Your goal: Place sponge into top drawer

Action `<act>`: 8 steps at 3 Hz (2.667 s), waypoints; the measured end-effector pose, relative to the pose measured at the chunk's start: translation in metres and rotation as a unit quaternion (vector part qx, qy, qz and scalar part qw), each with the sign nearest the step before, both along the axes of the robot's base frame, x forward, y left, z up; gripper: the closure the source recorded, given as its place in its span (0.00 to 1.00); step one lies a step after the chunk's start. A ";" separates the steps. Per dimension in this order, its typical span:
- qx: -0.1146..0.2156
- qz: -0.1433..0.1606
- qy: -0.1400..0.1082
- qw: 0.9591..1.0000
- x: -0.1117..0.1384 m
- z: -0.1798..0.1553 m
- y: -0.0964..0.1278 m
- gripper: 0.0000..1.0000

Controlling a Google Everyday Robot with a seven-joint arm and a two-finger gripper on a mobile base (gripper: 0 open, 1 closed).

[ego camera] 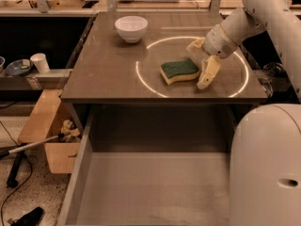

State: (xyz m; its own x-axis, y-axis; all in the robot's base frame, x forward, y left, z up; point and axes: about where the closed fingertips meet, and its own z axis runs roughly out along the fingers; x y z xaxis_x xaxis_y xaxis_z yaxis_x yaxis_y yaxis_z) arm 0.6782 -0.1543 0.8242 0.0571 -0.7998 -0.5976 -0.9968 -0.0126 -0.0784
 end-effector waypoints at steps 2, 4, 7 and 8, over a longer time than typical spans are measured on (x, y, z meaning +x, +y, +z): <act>0.000 0.000 0.000 1.000 0.000 0.000 0.000 0.42; 0.000 0.000 0.000 1.000 0.000 0.000 0.000 0.89; 0.001 -0.001 -0.001 1.000 0.001 0.002 0.000 1.00; 0.006 -0.010 -0.024 1.000 0.004 0.021 -0.005 1.00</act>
Offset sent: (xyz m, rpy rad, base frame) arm 0.0000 0.0000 0.0000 0.0000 0.0000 0.0000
